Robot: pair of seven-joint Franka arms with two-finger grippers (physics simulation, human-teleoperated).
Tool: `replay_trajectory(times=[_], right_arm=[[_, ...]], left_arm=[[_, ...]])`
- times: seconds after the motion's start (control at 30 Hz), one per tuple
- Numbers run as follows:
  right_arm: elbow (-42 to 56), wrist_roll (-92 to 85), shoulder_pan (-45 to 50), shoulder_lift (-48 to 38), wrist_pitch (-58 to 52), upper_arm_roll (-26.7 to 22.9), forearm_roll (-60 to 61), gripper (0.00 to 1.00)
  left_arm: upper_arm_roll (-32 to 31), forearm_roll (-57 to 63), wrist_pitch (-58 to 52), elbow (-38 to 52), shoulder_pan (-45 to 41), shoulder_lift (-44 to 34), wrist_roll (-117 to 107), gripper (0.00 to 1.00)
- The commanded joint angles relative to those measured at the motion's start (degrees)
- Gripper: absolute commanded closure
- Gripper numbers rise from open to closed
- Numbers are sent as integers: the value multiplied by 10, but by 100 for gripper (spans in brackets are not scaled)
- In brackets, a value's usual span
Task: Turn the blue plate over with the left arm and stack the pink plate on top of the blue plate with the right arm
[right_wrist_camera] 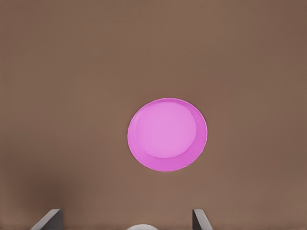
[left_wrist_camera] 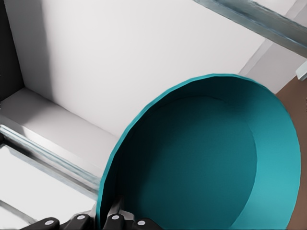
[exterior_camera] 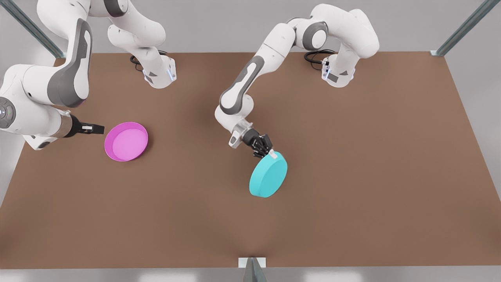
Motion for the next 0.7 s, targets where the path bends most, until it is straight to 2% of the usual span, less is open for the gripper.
replay_trajectory(times=[0.0,0.37,0.43,0.5,0.53,0.57,0.63,0.67], right_arm=[[0,-1,-1,-1,1,0,2,0],[-1,-4,-2,2,0,-3,5,0],[-1,-25,-2,8,0,-20,21,0],[-1,-25,-2,9,0,-20,21,0],[-1,-25,-2,9,0,-20,21,0],[-1,-25,-2,9,0,-20,21,0],[-2,-25,-2,9,-1,-20,20,0],[-3,-25,-2,9,-1,-21,21,0]], left_arm=[[-24,31,-44,0,12,-1,-478,79],[-41,41,-41,3,21,59,-503,79],[-48,38,-45,5,21,59,-503,79],[-56,39,-55,6,21,60,-502,36],[-57,41,-61,5,21,62,-501,4],[-57,43,-63,5,16,72,-505,0],[-61,39,-67,8,13,72,-514,0],[-95,25,-83,16,13,64,-516,0]])
